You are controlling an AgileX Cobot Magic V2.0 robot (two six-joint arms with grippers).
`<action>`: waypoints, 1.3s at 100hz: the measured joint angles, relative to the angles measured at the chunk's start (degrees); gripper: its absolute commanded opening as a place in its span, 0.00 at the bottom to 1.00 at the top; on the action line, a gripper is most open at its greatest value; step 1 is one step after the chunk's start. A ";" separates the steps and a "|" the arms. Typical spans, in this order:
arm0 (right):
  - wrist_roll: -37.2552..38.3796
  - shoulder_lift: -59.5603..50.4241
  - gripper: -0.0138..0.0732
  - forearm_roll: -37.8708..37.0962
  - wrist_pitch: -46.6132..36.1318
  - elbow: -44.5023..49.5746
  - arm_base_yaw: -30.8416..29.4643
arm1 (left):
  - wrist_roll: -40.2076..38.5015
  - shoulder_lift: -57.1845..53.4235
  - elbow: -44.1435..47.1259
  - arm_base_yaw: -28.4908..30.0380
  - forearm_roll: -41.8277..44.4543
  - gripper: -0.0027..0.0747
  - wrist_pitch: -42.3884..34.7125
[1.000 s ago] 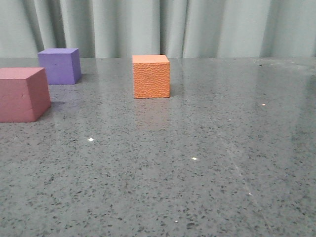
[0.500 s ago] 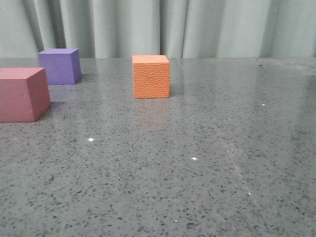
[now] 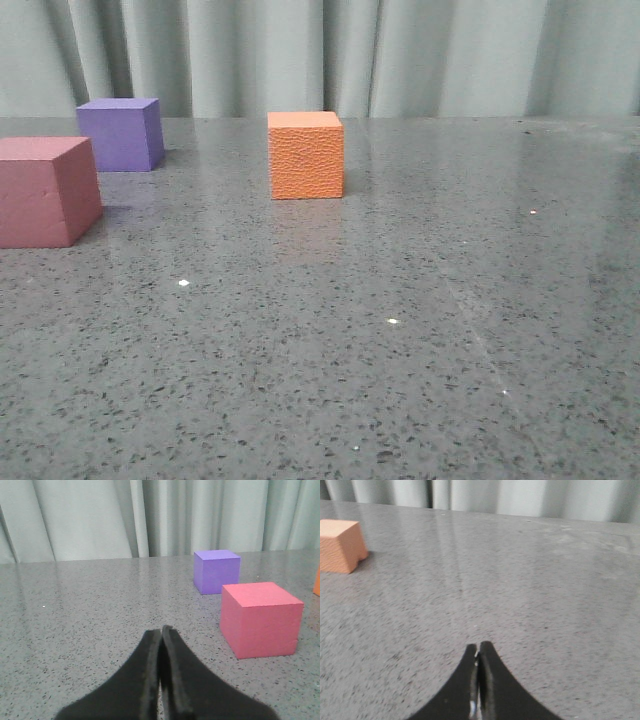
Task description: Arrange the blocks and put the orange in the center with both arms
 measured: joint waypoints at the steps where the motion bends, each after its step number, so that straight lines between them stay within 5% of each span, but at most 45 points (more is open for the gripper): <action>1: -0.52 -0.63 0.08 0.93 -0.43 0.35 0.02 | 0.00 0.00 0.00 0.00 0.00 0.01 0.00; 48: -7.11 -5.55 0.08 9.39 -9.68 11.28 -9.57 | 0.00 0.00 0.00 0.00 0.00 0.01 0.00; 130: -7.11 -5.55 0.08 9.91 -10.42 11.28 -10.05 | 0.00 0.00 0.00 0.00 0.00 0.01 0.00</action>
